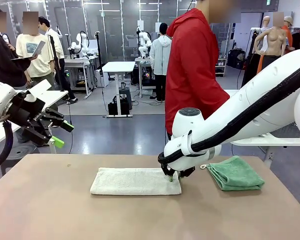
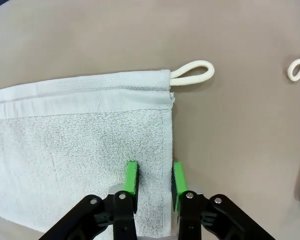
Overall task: Fold the towels and place them in the basket.
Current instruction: When a person lays out a Towel with hook on the table, fold it in half twice.
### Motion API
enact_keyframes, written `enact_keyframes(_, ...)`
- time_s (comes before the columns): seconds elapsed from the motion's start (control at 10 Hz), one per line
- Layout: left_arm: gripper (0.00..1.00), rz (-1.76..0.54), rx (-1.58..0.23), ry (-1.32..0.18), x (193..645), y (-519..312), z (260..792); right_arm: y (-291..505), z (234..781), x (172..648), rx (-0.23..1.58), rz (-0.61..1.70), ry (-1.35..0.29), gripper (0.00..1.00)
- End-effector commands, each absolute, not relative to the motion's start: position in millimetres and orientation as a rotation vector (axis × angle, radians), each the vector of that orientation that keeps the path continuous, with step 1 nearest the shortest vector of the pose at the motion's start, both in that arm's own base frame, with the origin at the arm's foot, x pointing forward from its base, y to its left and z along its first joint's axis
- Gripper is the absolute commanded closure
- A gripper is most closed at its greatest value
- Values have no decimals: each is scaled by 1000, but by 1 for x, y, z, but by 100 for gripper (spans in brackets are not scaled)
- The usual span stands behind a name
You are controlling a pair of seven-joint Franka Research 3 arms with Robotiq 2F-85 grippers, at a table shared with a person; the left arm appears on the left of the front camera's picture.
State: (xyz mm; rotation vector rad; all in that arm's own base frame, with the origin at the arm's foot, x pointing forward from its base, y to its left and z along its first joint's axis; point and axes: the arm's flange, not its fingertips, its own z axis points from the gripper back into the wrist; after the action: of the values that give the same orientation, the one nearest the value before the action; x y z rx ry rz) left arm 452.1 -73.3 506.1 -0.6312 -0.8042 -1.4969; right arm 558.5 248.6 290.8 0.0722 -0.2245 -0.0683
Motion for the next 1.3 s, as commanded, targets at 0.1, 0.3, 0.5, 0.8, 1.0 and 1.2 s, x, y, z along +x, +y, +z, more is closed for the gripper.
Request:
enact_keyframes(0.1,2,-1505,-645,-816,450,-73,508,250,280,559,13,-54,-201,100)
enact_keyframes(0.3,2,-1505,-645,-816,450,-73,508,253,278,557,-14,-38,-194,100)
enact_keyframes(0.5,2,-1505,-645,-816,450,-73,508,245,286,559,-20,-24,-200,100)
enact_keyframes(0.8,2,-1505,-645,-816,450,-73,508,198,305,566,-44,-6,-237,100)
enact_keyframes(1.0,2,-1505,-645,-816,450,-73,508,173,319,568,-36,-2,-252,100)
enact_keyframes(1.2,2,-1505,-645,-816,450,-73,508,180,343,561,6,6,-242,100)
